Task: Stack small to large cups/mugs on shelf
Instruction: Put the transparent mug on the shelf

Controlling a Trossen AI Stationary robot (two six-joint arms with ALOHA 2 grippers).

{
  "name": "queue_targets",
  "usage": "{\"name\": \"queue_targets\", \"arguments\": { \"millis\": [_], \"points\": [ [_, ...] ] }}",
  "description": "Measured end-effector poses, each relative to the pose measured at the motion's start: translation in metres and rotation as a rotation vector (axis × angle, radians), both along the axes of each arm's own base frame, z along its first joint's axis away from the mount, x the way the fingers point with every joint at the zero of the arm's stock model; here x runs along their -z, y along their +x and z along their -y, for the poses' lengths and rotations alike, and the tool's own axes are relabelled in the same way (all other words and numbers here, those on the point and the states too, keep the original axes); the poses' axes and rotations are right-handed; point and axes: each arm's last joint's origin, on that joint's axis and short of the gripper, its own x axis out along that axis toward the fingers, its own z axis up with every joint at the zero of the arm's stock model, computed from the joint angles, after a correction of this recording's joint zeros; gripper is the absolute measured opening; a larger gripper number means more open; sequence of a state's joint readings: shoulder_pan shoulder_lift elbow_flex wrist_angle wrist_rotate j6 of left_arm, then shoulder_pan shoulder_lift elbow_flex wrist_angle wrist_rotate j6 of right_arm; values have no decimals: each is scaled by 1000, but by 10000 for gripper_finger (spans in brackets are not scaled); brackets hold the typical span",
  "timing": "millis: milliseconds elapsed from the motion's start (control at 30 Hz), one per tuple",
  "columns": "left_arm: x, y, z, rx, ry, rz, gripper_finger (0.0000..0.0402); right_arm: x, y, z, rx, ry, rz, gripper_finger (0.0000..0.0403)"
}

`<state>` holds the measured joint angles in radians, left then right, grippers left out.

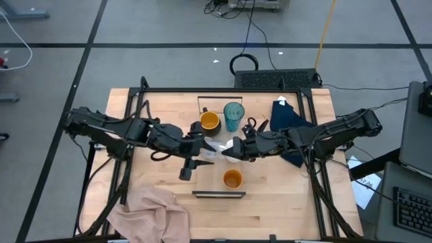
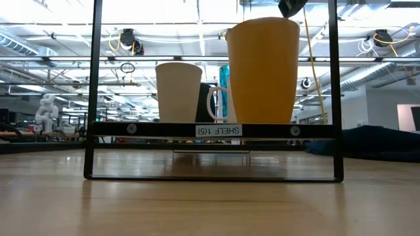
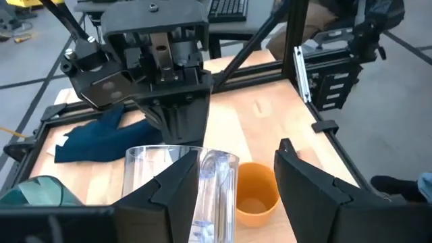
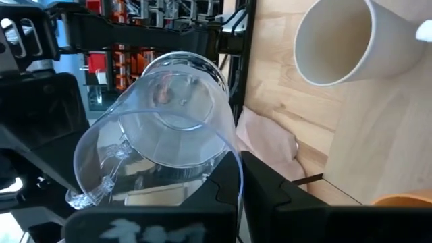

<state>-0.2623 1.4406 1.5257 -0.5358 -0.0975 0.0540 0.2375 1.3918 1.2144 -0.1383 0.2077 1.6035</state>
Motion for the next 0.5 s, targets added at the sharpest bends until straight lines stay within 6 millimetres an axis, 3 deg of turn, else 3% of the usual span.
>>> {"name": "queue_targets", "arguments": {
  "millis": [300,500],
  "points": [
    [0,0,0,7,16,5,189,-1,0,0,-3,-6,6,0],
    [1,-1,0,-3,1,-12,122,0,0,0,-5,-9,3,0]
  ]
}}
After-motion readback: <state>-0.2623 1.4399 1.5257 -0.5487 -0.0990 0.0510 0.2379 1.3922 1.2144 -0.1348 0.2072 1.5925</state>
